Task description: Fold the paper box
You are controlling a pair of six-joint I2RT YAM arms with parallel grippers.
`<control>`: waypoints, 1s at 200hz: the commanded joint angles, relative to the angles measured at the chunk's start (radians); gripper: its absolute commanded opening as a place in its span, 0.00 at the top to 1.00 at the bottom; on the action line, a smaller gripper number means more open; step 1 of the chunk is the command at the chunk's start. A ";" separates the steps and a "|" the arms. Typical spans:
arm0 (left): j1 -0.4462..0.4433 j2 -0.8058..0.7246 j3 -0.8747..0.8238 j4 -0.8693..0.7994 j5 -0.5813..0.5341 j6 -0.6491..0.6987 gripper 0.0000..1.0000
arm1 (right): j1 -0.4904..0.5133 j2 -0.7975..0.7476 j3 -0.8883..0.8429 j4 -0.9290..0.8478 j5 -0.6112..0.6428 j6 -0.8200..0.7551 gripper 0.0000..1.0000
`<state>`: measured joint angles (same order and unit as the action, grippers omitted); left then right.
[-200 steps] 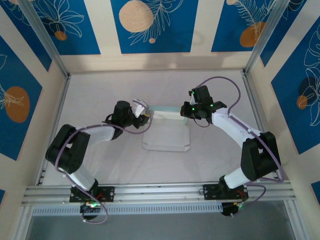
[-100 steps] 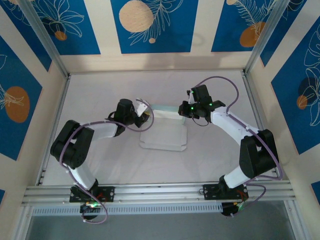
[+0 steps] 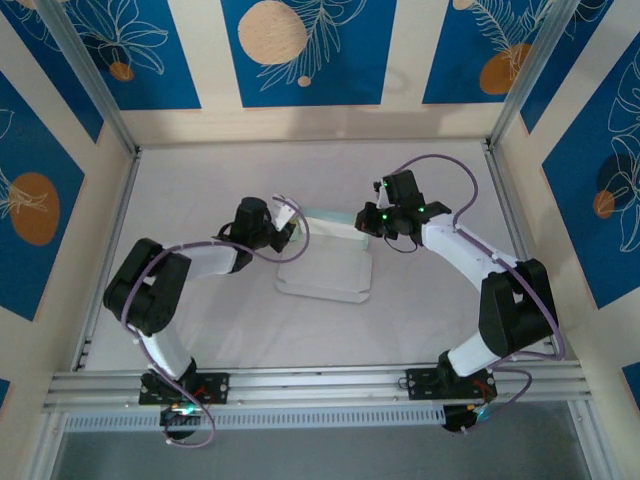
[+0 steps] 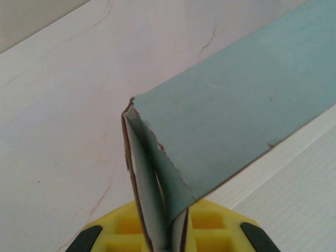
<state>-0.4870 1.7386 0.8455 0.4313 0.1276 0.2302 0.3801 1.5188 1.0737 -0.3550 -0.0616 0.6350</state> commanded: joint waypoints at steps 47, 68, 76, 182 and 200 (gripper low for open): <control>-0.130 0.042 0.005 0.026 -0.243 0.034 0.98 | 0.051 -0.027 -0.043 -0.015 -0.059 0.085 1.00; -0.148 0.044 -0.010 0.053 -0.279 0.040 0.99 | 0.049 -0.034 -0.042 -0.022 -0.048 0.093 1.00; -0.152 0.043 -0.015 0.066 -0.292 0.032 0.96 | 0.049 -0.036 -0.043 -0.022 -0.047 0.096 1.00; -0.184 0.045 -0.019 0.079 -0.345 0.051 1.00 | 0.014 -0.188 0.024 -0.138 -0.068 0.116 0.48; -0.182 0.029 -0.029 0.071 -0.274 0.067 1.00 | -0.056 -0.220 0.063 -0.198 -0.068 0.062 0.35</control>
<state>-0.6601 1.7832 0.8387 0.5400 -0.2352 0.2394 0.4026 1.3735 1.0592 -0.4469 -0.1375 0.7780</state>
